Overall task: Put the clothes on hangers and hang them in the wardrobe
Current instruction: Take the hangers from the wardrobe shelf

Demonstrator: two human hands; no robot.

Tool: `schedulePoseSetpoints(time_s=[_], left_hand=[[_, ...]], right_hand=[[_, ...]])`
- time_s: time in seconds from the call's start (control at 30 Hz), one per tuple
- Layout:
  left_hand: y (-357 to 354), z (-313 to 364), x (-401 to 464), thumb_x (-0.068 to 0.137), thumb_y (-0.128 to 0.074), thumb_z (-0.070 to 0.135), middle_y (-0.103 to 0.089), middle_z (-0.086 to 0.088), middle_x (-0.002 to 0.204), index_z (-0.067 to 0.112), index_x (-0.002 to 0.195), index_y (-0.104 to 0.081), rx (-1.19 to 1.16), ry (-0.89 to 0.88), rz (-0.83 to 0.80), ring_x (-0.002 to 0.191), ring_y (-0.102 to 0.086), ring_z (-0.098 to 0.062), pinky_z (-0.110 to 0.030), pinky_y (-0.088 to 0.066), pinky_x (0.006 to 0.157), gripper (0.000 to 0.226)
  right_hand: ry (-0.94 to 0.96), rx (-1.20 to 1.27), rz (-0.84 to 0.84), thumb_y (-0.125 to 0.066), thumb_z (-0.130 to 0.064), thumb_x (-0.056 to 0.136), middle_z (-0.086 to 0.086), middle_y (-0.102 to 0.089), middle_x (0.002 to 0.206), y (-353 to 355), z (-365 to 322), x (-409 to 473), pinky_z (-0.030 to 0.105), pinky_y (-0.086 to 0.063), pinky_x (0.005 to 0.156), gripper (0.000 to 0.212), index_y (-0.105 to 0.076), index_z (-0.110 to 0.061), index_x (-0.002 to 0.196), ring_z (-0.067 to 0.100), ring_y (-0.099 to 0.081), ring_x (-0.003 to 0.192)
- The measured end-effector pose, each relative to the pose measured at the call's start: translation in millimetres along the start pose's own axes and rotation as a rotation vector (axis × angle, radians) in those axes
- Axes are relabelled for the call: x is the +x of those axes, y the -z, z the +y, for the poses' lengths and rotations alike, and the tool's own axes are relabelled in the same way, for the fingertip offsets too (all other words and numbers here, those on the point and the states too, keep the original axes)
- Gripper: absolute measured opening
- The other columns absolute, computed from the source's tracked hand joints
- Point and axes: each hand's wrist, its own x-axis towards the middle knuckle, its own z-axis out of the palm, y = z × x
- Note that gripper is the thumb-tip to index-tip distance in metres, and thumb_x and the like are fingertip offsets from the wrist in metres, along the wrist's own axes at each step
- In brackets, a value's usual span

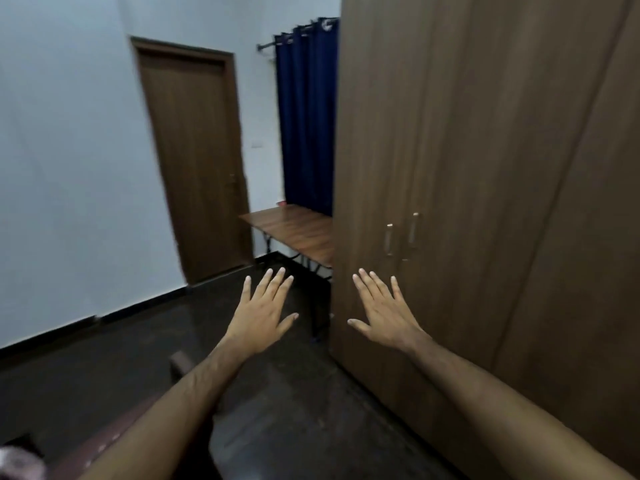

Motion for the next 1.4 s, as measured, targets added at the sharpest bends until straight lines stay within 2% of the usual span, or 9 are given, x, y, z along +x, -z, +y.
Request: schedulePoseSetpoints(time_s=[0.2, 0.33, 0.63, 0.83, 0.93, 1.03, 1.1, 1.23, 1.4], left_hand=[[-13, 99, 129, 0.091, -0.016, 0.065, -0.014, -0.002, 0.167, 0.019, 0.159, -0.021, -0.125, -0.169, 0.023, 0.155, -0.01, -0.024, -0.057, -0.017, 0.121, 0.082], [-35, 132, 201, 0.1, -0.037, 0.055, -0.011, 0.001, 0.167, 0.021, 0.158, -0.019, -0.294, -0.196, 0.006, 0.155, -0.008, -0.022, -0.054, -0.015, 0.122, 0.07], [-114, 161, 388, 0.097, -0.063, 0.025, -0.037, -0.012, 0.152, 0.007, 0.152, -0.031, -0.89, -0.201, -0.187, 0.142, -0.035, -0.022, -0.02, -0.023, 0.11, 0.066], [-160, 191, 523, 0.094, -0.066, 0.016, -0.034, -0.015, 0.155, 0.002, 0.154, -0.025, -1.122, -0.129, -0.284, 0.146, -0.03, -0.026, -0.037, -0.024, 0.121, 0.074], [-187, 204, 574, 0.087, -0.068, 0.011, -0.047, -0.016, 0.141, 0.003, 0.146, -0.033, -1.256, 0.002, -0.298, 0.136, -0.043, -0.027, -0.034, -0.038, 0.112, 0.069], [-205, 218, 586, 0.089, -0.055, -0.006, -0.055, -0.002, 0.102, 0.01, 0.121, -0.042, -1.326, -0.061, -0.377, 0.091, -0.059, -0.014, -0.013, -0.05, 0.069, 0.039], [-211, 222, 584, 0.087, -0.047, -0.015, -0.053, -0.002, 0.095, 0.01, 0.114, -0.044, -1.373, -0.121, -0.389, 0.07, -0.057, -0.006, -0.019, -0.049, 0.056, 0.037], [-201, 202, 574, 0.088, -0.042, -0.019, -0.059, -0.002, 0.091, 0.011, 0.105, -0.049, -1.433, -0.206, -0.432, 0.08, -0.055, -0.011, -0.017, -0.048, 0.066, 0.035], [-175, 152, 517, 0.09, -0.044, -0.014, -0.067, -0.007, 0.108, 0.015, 0.111, -0.056, -1.298, -0.465, -0.493, 0.096, -0.067, -0.018, -0.027, -0.054, 0.084, 0.038]], right_hand=[[-0.255, 0.01, 0.035, -0.047, -0.062, 0.097, 0.002, 0.003, 0.171, 12, 136, -20, 0.055, 0.0, 0.125, 0.092, 0.0, -0.017, 0.163, 0.021, 0.002, 0.157], [-0.369, 0.051, 0.041, -0.049, -0.058, 0.098, 0.001, 0.002, 0.171, 7, 193, -13, 0.053, -0.001, 0.126, 0.09, -0.001, -0.019, 0.163, 0.021, 0.002, 0.157], [-0.522, 0.149, 0.063, -0.057, -0.046, 0.097, 0.004, -0.02, 0.167, -47, 264, 97, 0.047, -0.018, 0.125, 0.083, -0.013, -0.017, 0.161, 0.024, -0.019, 0.153], [-0.713, 0.417, 0.051, -0.06, -0.036, 0.095, 0.007, -0.036, 0.157, -87, 297, 213, 0.045, -0.034, 0.116, 0.073, -0.025, -0.016, 0.156, 0.029, -0.036, 0.143], [-0.761, 0.518, 0.086, -0.063, -0.031, 0.092, 0.008, -0.039, 0.153, -104, 315, 251, 0.045, -0.034, 0.117, 0.07, -0.032, -0.014, 0.153, 0.028, -0.037, 0.143], [-0.795, 0.61, 0.071, -0.067, -0.024, 0.089, 0.01, -0.042, 0.15, -117, 329, 268, 0.04, -0.035, 0.116, 0.071, -0.035, -0.01, 0.151, 0.027, -0.04, 0.141], [-0.809, 0.674, 0.071, -0.072, -0.026, 0.086, 0.009, -0.046, 0.148, -127, 333, 269, 0.037, -0.04, 0.112, 0.076, -0.036, -0.009, 0.151, 0.023, -0.045, 0.137], [-0.801, 0.825, 0.027, -0.08, -0.017, 0.082, 0.004, -0.055, 0.139, -139, 324, 263, 0.024, -0.043, 0.101, 0.073, -0.044, -0.009, 0.144, 0.015, -0.053, 0.128], [-0.713, 1.002, 0.038, -0.081, -0.028, 0.084, -0.003, -0.068, 0.116, -140, 277, 238, 0.031, -0.049, 0.1, 0.043, -0.062, -0.018, 0.121, 0.013, -0.064, 0.108]])
